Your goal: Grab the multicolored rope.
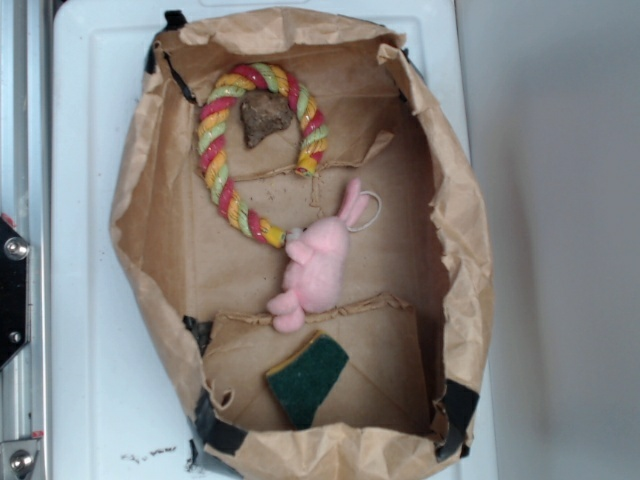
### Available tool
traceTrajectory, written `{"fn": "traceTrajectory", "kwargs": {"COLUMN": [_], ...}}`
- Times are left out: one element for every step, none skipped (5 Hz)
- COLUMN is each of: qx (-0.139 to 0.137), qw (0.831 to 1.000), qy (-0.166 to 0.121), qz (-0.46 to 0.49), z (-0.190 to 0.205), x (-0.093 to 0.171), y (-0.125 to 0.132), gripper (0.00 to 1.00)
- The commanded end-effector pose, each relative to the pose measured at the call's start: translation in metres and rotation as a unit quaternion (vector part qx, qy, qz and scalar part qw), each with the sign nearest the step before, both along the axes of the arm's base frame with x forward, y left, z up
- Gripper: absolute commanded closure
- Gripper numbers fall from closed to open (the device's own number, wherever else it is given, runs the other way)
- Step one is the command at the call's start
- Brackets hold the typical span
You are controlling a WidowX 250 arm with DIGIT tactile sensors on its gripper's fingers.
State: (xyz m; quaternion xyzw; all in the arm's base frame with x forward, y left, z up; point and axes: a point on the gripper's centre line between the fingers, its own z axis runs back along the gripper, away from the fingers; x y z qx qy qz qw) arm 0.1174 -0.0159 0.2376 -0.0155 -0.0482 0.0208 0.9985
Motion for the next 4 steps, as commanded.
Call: {"fn": "traceTrajectory", "kwargs": {"qx": [0.0, 0.026, 0.011, 0.029], "qw": [1.0, 0.999, 0.999, 0.998], "qy": [0.0, -0.024, -0.033, -0.052], "qz": [0.0, -0.019, -0.02, -0.022], "z": [0.0, -0.014, -0.031, -0.045], "x": [0.0, 0.05, 0.094, 0.129], "y": [0.0, 0.007, 0.025, 0.045], "gripper": [0.0, 0.0, 0.0, 0.0]}}
